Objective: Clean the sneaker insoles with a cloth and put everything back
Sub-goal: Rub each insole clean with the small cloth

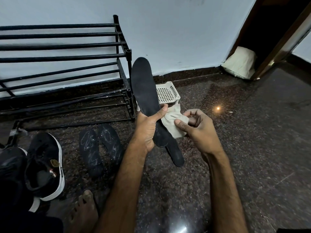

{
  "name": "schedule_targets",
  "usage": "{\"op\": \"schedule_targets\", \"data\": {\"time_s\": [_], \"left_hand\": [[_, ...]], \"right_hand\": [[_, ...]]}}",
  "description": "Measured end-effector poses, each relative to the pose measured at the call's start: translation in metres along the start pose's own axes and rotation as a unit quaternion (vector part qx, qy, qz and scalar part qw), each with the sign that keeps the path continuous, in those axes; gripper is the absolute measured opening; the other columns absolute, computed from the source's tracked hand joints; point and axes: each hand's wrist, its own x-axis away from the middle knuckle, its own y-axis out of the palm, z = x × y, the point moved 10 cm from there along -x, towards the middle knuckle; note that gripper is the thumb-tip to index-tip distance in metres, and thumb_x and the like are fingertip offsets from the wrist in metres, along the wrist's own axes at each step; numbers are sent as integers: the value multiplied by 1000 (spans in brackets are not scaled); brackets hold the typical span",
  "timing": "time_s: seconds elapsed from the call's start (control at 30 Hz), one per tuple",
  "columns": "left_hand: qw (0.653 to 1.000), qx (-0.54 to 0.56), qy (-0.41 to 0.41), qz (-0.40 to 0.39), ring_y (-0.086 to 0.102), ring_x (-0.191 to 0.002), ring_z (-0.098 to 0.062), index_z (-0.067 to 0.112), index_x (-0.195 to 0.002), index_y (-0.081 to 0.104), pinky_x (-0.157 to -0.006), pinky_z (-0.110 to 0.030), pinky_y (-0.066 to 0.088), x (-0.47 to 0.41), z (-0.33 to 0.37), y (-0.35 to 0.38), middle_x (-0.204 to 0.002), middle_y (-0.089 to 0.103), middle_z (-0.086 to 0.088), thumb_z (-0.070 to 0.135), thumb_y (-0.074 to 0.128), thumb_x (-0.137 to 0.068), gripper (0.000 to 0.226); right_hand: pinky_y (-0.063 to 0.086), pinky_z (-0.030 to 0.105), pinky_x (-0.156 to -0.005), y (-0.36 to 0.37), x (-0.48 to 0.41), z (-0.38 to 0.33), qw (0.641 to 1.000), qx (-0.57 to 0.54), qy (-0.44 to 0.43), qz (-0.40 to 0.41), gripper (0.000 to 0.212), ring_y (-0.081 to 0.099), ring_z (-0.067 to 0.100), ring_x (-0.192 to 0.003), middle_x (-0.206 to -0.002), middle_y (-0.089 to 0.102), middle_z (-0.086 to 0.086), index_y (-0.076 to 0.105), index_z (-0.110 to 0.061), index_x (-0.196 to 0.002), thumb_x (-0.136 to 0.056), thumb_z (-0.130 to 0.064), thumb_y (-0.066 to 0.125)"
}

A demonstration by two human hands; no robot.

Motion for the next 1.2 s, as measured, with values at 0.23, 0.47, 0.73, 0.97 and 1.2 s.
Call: {"op": "schedule_targets", "data": {"time_s": [0.23,0.47,0.73,0.97,1.2], "left_hand": [[1000,-4,-2,12,66,-109,-36,-6,-135,48,-86,-46,56,-2,-3,-4,-123,65,-23,2,79,-75,68],[999,26,-37,4,66,-84,-30,-4,-116,60,-78,-43,59,3,-5,1,-90,69,-15,11,66,-91,30],[995,6,-96,-33,58,-115,-51,-3,-110,67,-94,-69,46,5,-7,2,-120,62,-31,71,43,-89,80],[996,53,-78,4,70,-83,-29,9,-110,64,-90,-54,53,-3,-2,-12,-83,69,-15,74,14,-92,84],[988,129,-71,-34,62,-108,-39,6,-117,63,-112,-58,35,-4,-6,-8,-96,70,-20,67,25,-97,74]], "right_hand": [[51,30,-63,1,5,-13,994,77,-55,-50,50,63,11,-73,-93,68,7,52,-28,-125,-87,-2,71],[52,35,-76,5,6,-23,977,185,-81,-70,20,64,9,-87,-108,72,-8,74,-25,-100,-87,-10,72],[58,33,-85,-17,3,-23,971,227,-63,47,37,65,8,-87,-99,72,-8,71,-26,-110,-84,0,72],[56,37,-92,-27,1,-21,969,219,-54,101,27,65,7,-101,-107,70,-13,70,-25,-104,-82,-10,75],[50,46,-98,-32,6,-25,965,193,-58,169,18,55,8,-111,-113,56,-12,68,-23,-89,-76,-18,79]]}}
